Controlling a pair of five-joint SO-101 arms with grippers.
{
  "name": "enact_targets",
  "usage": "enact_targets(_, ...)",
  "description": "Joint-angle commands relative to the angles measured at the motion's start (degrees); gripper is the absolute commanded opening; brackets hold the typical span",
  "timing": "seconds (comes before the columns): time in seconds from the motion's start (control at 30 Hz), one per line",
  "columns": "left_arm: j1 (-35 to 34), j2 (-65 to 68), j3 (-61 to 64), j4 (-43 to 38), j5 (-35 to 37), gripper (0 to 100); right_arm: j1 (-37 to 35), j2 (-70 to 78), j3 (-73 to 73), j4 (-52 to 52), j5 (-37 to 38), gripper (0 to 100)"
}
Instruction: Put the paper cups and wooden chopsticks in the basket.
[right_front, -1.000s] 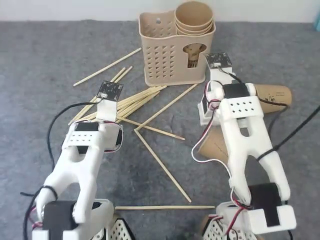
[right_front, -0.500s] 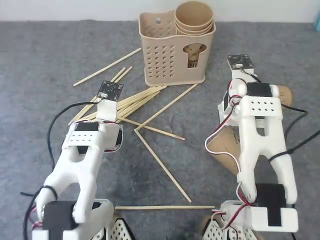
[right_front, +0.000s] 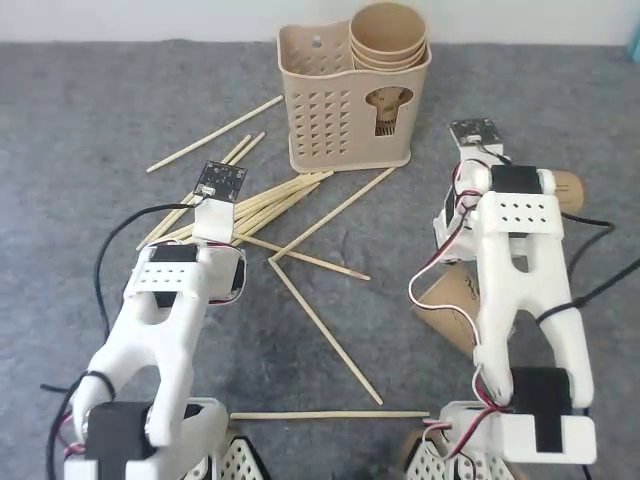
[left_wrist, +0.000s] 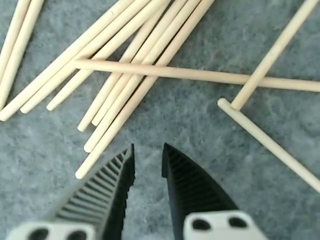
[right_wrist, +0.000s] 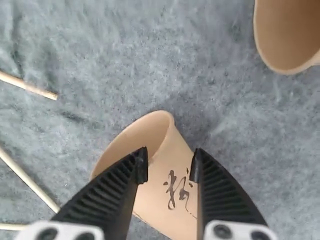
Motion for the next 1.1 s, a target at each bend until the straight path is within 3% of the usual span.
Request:
enact_targets(0.0,-0.3,-0.1,-2.4,0.3,-0.5,9,-2.6,0.3,-0.7,-1.1,1.1,15.8)
enact_targets(0.27,-0.3,-0.1,-2.4,0.3,-2.2,9,-4.2,7.7,-0.9,-1.5,1.1,15.0)
enact_targets(0.4,-0.3,-0.1,-2.4,0.3,-2.3,9,-2.5,8.0,-1.0,-0.8,2.6,0.0)
enact_targets(0.53,-0.3,-0.1,-2.4,0.3,-2.4,9,0.8,7.0,-3.8,2.0,4.7,0.2)
enact_targets(0.83,-0.3,0.0,-2.4,0.3,-2.4,9,5.8,-2.1,-17.9,14.4,4.7,0.6)
enact_targets(1.07,-0.3,0.1,-2.4,0.3,-2.2,9,5.6,-16.7,-22.0,10.8,2.7,0.6)
